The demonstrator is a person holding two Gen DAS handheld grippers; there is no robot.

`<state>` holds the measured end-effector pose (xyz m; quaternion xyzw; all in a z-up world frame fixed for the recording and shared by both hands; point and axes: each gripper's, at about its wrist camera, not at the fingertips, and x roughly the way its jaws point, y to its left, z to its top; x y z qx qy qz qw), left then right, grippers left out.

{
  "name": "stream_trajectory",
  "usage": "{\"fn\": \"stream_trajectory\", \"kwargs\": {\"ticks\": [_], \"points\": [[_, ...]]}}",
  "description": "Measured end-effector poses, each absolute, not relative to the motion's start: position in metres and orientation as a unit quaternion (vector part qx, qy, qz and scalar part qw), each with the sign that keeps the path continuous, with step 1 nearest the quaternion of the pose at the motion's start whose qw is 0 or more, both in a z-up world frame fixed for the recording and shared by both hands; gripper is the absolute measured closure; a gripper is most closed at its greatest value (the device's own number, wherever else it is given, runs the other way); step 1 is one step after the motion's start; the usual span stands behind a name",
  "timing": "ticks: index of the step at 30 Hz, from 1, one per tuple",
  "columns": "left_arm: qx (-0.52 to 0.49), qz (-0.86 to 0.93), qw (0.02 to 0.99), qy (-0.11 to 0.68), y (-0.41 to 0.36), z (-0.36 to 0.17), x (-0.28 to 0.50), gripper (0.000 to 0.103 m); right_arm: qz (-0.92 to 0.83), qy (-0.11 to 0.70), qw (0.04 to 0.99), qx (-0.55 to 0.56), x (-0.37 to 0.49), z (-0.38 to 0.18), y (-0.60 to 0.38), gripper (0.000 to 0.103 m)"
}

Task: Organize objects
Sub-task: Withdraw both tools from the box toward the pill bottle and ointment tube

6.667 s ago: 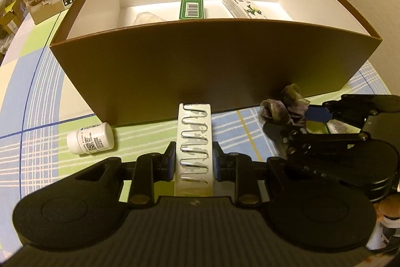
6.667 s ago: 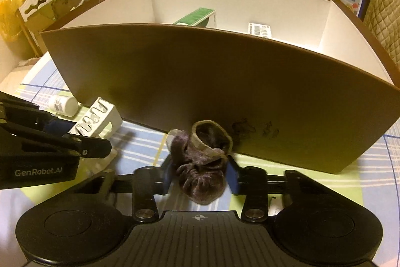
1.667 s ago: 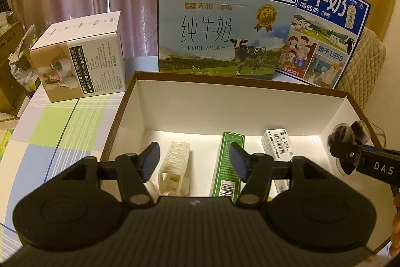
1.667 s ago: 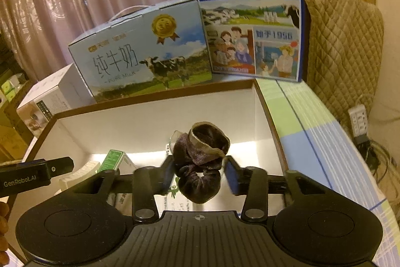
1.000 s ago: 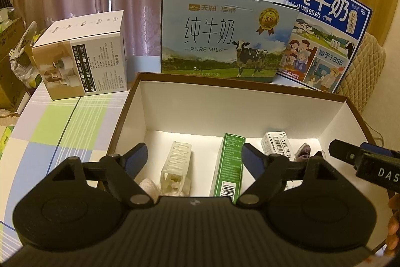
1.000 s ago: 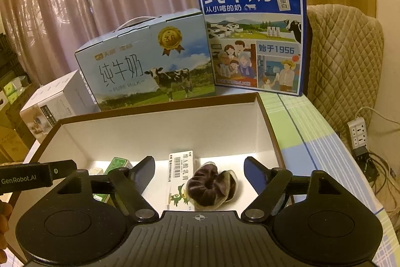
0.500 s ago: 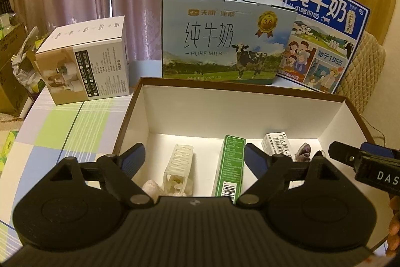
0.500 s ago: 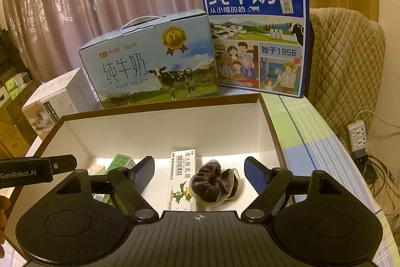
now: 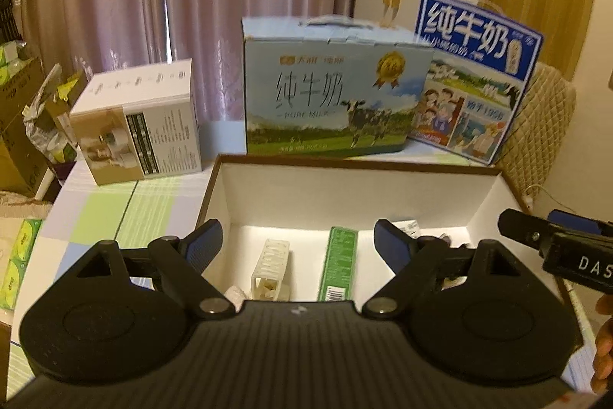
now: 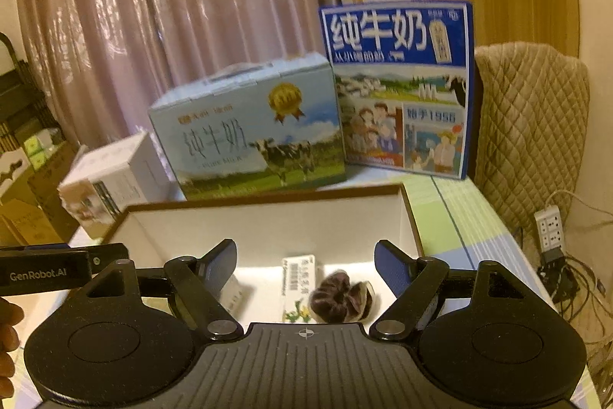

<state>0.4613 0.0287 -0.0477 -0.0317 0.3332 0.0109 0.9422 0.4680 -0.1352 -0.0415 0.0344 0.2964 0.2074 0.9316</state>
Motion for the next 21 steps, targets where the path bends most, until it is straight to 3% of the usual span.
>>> {"fn": "stream_trajectory", "kwargs": {"ticks": [14,21], "points": [[-0.017,-0.017,0.951,0.308,0.022,0.011,0.383,0.017,0.236,0.264,0.933,0.059,0.4,0.014,-0.161,0.024],[-0.022,-0.034,0.949,0.312,0.02,0.016,0.338,0.016,0.244,0.263,0.932,0.06,0.364,0.02,-0.176,0.022]]}}
